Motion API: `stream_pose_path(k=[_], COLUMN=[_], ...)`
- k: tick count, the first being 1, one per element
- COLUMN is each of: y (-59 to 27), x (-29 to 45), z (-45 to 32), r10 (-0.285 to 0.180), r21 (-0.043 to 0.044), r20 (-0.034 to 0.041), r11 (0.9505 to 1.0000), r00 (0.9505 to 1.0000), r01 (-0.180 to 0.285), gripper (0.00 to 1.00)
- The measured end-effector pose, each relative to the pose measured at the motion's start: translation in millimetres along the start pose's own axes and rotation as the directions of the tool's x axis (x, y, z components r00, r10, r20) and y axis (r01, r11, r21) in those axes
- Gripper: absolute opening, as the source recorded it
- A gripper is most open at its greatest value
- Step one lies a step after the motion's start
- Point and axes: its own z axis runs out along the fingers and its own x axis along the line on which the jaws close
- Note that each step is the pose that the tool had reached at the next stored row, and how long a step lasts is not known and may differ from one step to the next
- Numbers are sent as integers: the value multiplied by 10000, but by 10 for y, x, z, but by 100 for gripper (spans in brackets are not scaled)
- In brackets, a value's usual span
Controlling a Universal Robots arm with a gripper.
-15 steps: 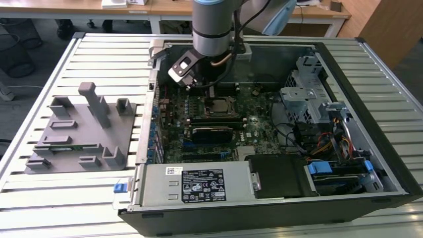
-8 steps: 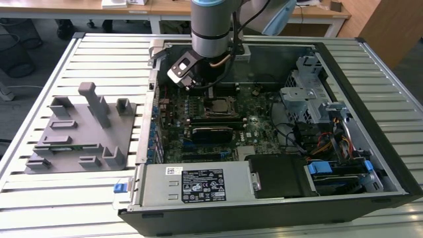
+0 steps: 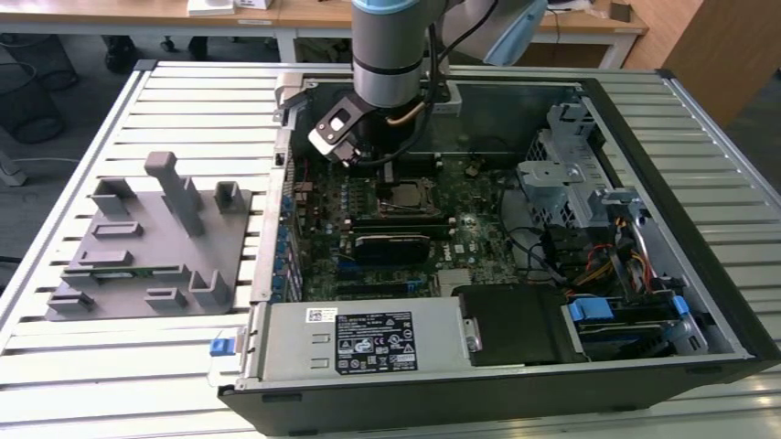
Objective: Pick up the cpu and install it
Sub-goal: 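Close the cpu cover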
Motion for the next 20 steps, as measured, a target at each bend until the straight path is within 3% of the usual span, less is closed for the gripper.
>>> stream_pose_path(k=[10,20], y=[2,1], x=[1,1], z=[-58,-8], r10=[0,1], r21=[-7,1], r20=[-50,-51], r11=[10000,10000], r00=[10000,10000], r01=[0,-1], gripper=[11,11])
